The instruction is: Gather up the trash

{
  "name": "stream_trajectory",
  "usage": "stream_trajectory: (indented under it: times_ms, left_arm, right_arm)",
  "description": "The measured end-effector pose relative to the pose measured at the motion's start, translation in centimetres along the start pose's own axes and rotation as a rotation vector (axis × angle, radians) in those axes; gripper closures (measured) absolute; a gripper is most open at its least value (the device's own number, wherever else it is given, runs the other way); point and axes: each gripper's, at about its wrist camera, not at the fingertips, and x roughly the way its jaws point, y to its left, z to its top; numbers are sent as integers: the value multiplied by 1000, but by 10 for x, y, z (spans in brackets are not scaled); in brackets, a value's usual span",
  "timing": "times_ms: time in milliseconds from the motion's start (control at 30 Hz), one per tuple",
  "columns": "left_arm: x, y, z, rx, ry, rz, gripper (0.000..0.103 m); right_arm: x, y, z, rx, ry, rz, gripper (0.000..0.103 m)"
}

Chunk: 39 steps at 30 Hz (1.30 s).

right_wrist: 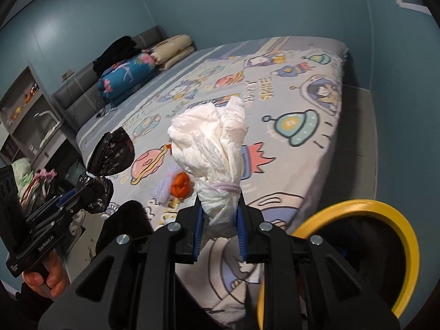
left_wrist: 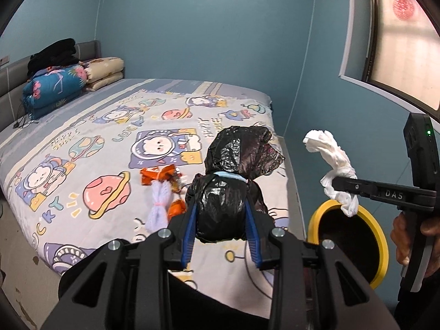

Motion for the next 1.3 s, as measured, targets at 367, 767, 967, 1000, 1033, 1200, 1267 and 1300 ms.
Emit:
stream_trajectory:
  times_ms: [367,767,967,1000,1033,1200,1267,1300]
  left_arm:
    - [10,-47,7,74,5,-68,73]
    - [51,-108,3,158,84,-168,73]
    - [77,-136,-3,182,144,-224,73]
    - [83,-141,-4,183,159,-237,73]
    - [86,-145,-5,186,170,-246,73]
    - [103,-163,-18,209,225,-272,73]
    - [110,-166,-23,204,253,-280,73]
    - [115,-168,-26,201,269,-282,73]
  right_arm:
    - [-34,-43,-9,68,-42,-124,83]
    - [-54,-97,-23,168,-53,-250,83]
    - [-56,-117,-28,199,-47,-282,83]
    - [-56,-120,-29,203,-45,-284,83]
    - [-55,-123,-31,209,-41,-288,82]
    - [-48,-136,-40,229,-4,-290,82]
    - [-44,-141,-43,230,8,-297,82]
    - [-42,-143,-44,229,13,-305,82]
